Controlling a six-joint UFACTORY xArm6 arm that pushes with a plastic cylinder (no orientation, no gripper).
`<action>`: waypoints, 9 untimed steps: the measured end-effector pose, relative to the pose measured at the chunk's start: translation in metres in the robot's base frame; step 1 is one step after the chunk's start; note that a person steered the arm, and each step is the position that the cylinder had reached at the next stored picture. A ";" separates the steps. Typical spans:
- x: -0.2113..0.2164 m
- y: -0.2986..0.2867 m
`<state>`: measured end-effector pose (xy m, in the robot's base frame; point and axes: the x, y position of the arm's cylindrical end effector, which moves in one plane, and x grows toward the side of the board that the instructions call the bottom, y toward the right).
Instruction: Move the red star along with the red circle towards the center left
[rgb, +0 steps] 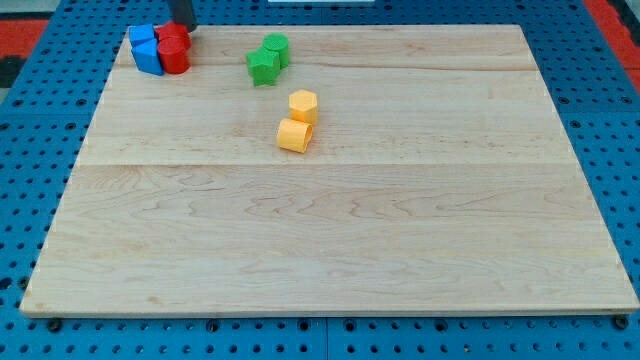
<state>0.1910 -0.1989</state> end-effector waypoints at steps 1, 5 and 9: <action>0.004 -0.017; 0.095 0.074; 0.106 0.010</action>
<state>0.2969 -0.1892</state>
